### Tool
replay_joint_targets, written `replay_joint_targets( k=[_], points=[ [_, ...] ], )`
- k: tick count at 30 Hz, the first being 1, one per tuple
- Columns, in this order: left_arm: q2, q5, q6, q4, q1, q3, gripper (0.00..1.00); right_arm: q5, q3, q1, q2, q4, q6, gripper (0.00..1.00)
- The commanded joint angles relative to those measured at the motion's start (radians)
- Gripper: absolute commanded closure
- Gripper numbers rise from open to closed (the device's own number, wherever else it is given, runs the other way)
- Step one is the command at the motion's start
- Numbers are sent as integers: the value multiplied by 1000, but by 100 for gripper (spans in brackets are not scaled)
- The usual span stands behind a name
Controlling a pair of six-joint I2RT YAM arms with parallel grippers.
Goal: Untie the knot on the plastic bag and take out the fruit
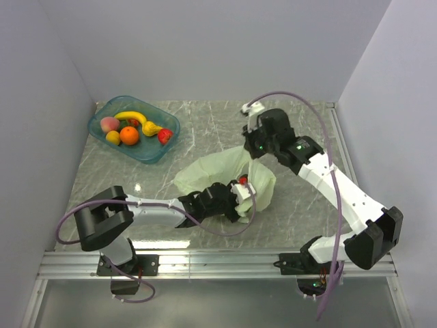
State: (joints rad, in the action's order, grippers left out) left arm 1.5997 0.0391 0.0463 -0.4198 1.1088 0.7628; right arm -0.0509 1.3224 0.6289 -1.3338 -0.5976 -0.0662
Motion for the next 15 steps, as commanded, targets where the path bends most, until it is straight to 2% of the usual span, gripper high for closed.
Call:
replay_joint_targets(
  k=[1, 3, 6, 10, 13, 14, 15],
  points=[
    [-90, -93, -149, 78, 55, -52, 37, 29, 58, -124, 24, 151, 106, 100],
    [-141, -113, -193, 131, 97, -103, 38, 48, 84, -222, 1, 186, 152, 100],
    [-239, -127, -288, 194, 137, -164, 45, 80, 141, -302, -73, 225, 233, 100],
    [-320, -113, -419, 256, 151, -235, 54, 56, 184, -319, -165, 234, 279, 100],
    [-360, -58, -468, 297, 154, -260, 50, -22, 155, -304, -147, 236, 267, 100],
    [-371, -42, -473, 306, 155, -258, 47, -30, 121, -288, -130, 239, 260, 80],
    [-385, -42, -476, 311, 155, -250, 44, -27, 106, -275, -111, 237, 252, 65]
  ],
)
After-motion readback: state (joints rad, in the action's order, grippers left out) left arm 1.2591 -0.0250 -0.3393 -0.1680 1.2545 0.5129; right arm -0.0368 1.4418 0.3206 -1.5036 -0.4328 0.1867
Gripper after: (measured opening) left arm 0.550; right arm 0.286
